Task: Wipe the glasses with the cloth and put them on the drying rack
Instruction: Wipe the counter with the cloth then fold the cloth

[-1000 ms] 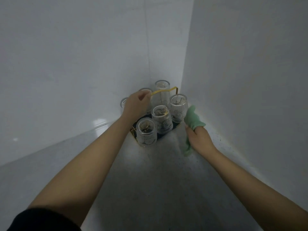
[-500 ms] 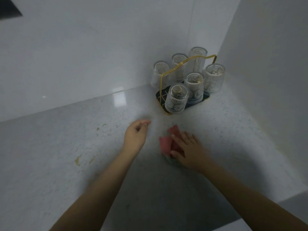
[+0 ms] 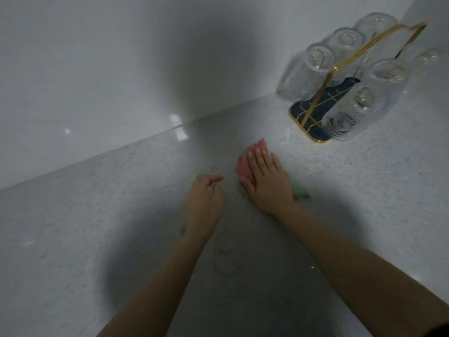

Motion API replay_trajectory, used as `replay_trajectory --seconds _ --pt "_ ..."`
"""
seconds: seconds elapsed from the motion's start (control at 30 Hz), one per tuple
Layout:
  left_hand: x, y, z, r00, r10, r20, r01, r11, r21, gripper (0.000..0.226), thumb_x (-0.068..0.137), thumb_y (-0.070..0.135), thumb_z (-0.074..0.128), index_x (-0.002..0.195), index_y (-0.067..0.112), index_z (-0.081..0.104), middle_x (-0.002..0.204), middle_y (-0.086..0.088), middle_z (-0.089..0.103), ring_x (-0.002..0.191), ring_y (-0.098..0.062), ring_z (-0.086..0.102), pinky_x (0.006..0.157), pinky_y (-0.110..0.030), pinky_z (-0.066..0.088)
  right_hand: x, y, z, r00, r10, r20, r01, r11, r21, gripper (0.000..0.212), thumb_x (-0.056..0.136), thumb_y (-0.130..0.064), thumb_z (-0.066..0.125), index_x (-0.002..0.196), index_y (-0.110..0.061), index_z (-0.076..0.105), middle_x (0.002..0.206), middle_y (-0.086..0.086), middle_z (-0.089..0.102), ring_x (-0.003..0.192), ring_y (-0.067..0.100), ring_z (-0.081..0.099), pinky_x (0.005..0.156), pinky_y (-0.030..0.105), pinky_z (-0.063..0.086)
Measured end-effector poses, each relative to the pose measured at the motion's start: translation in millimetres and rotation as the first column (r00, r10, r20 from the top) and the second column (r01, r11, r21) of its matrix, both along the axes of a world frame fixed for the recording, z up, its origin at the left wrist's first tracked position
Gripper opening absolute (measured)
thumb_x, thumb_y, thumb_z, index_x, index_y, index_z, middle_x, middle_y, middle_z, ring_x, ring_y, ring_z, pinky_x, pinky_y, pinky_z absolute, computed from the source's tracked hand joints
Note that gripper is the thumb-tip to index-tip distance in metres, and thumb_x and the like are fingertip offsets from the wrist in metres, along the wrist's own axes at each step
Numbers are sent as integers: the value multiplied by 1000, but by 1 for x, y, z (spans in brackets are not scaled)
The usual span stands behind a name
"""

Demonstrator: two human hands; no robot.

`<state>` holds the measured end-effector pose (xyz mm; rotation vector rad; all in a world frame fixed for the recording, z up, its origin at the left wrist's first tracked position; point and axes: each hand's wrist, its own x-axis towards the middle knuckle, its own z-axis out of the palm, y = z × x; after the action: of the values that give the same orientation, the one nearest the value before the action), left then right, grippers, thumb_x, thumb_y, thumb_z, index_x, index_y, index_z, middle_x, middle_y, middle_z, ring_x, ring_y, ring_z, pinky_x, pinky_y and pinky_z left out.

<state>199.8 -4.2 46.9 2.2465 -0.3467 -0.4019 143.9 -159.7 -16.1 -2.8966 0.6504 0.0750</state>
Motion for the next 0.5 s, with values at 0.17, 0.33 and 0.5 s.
replay_trajectory --seconds 0.17,0.33,0.5 --pt "43 44 -3 999 -41 30 40 998 40 26 96 9 50 116 9 67 119 -6 63 103 -11 53 88 -16 34 15 75 -1 961 274 23 -275 961 36 64 93 -58 4 146 -24 16 154 9 22 144 25 11 117 42 4" --pt "64 77 -6 996 -79 -42 83 992 94 32 97 6 48 126 9 61 132 -9 59 124 -26 53 96 -18 31 -43 98 1 903 430 -15 -430 903 10 61 95 -55 15 146 -22 23 150 4 29 141 21 21 113 38 13" --pt "80 90 -3 990 -84 -117 97 989 110 40 104 14 39 143 15 47 151 -6 43 139 -24 39 113 -31 27 47 47 1 998 55 -20 -56 997 -59 61 97 -51 7 148 -20 0 157 8 8 145 24 -1 119 42 3"
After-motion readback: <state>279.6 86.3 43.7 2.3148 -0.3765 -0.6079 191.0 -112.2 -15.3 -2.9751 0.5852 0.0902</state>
